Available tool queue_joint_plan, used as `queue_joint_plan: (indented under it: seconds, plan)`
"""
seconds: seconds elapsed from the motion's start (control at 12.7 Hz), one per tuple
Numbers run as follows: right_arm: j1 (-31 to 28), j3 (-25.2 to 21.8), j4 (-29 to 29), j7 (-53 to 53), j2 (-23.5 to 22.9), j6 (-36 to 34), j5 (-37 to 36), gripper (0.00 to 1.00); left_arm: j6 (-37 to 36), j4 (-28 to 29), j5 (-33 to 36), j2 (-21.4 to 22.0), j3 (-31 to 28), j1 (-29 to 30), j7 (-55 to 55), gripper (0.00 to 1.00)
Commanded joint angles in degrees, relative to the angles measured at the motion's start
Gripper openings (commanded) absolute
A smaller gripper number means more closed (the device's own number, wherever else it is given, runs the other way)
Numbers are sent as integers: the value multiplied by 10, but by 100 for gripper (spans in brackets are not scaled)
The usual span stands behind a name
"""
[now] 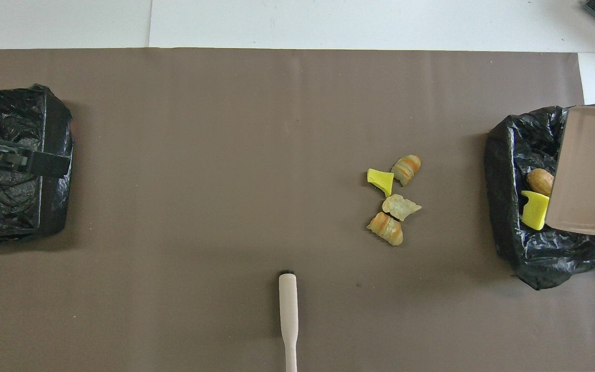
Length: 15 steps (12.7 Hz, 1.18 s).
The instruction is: Sweep and dump trash in bin
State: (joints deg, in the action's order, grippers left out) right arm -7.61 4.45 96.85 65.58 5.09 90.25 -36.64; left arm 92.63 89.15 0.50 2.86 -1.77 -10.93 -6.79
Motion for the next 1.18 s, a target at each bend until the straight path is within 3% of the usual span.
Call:
queue_joint_plan:
  seconds: [0.0,0.24,0.55,0.79,1.1]
  plan:
    - [-2,24,2,-163,12,-24,93,0,-16,-25,6,-11,3,12,-6,100]
    - [7,45,18,-360,11,-24,214,0,-9,-23,2,-8,4,20,-5,100]
    - [103,47,24,-657,-31,2,312,0,-14,-19,2,-3,2,20,-4,100]
    - [193,47,15,-850,-96,100,359,0,-16,-13,2,0,2,21,-5,100]
    - [265,48,-18,-981,-192,221,387,0,-16,-13,1,1,2,20,-4,100]
